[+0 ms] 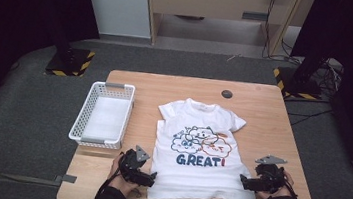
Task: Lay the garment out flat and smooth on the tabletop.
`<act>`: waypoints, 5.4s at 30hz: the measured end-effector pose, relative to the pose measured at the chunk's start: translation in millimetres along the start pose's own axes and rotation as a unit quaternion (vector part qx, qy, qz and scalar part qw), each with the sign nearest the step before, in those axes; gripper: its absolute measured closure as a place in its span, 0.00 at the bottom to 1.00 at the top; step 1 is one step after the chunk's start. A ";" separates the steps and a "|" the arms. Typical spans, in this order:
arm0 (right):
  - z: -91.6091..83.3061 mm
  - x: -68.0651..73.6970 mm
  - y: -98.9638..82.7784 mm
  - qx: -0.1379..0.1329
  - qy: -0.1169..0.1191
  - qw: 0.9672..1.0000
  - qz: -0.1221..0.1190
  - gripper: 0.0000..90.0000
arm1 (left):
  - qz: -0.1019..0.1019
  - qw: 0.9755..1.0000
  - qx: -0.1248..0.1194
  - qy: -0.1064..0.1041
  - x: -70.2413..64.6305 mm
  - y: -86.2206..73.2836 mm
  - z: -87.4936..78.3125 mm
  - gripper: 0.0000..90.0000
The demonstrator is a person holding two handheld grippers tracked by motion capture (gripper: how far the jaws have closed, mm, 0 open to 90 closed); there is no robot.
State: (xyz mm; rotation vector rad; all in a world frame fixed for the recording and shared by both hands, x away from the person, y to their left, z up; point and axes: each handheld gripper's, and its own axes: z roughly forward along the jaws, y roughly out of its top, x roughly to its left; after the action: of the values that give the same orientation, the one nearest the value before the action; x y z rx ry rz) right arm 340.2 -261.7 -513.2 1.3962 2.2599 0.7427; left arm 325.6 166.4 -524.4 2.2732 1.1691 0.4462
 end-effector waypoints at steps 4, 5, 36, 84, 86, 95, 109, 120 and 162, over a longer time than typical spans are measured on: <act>-5.5 -6.1 16.5 -0.036 -0.001 0.999 0.021 0.04 | -0.004 1.000 -0.002 -0.004 1.2 -0.7 0.6 0.01; -5.5 -6.1 16.5 -0.036 -0.001 0.999 0.021 0.04 | -0.004 1.000 -0.001 -0.005 1.4 -0.7 0.5 0.01; -14.3 -32.8 95.5 -0.141 -0.022 0.987 0.079 0.12 | -0.016 1.000 -0.016 -0.017 4.5 -4.9 2.5 0.00; 102.9 -59.3 119.7 -0.097 -0.029 0.981 0.164 0.38 | -0.005 0.999 -0.021 -0.026 7.0 -3.8 4.3 0.00; 105.8 -58.9 119.2 -0.093 -0.029 0.981 0.167 0.40 | -0.005 0.999 -0.021 -0.026 7.0 -3.8 4.3 0.00; 114.8 -53.7 117.9 -0.082 -0.036 0.983 0.160 0.53 | -0.005 0.999 -0.022 -0.026 6.8 -3.6 4.6 0.00; 119.1 -38.3 119.3 -0.095 -0.056 0.985 0.131 0.97 | -0.005 0.999 -0.022 -0.026 6.7 -3.5 4.7 0.00; 70.2 -37.0 143.7 -0.176 -0.002 0.976 0.128 0.98 | -0.006 0.999 -0.023 -0.025 6.2 -3.1 5.2 0.00; 117.9 99.6 150.1 -0.126 0.093 0.987 -0.017 0.76 | -0.005 0.999 -0.024 -0.025 5.9 -2.9 5.5 0.00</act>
State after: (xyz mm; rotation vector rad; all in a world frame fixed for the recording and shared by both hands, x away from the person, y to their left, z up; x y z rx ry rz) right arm 469.0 -89.2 -518.1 1.2097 2.2246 1.1454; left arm 329.9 170.8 -530.2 2.2235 1.1322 0.4059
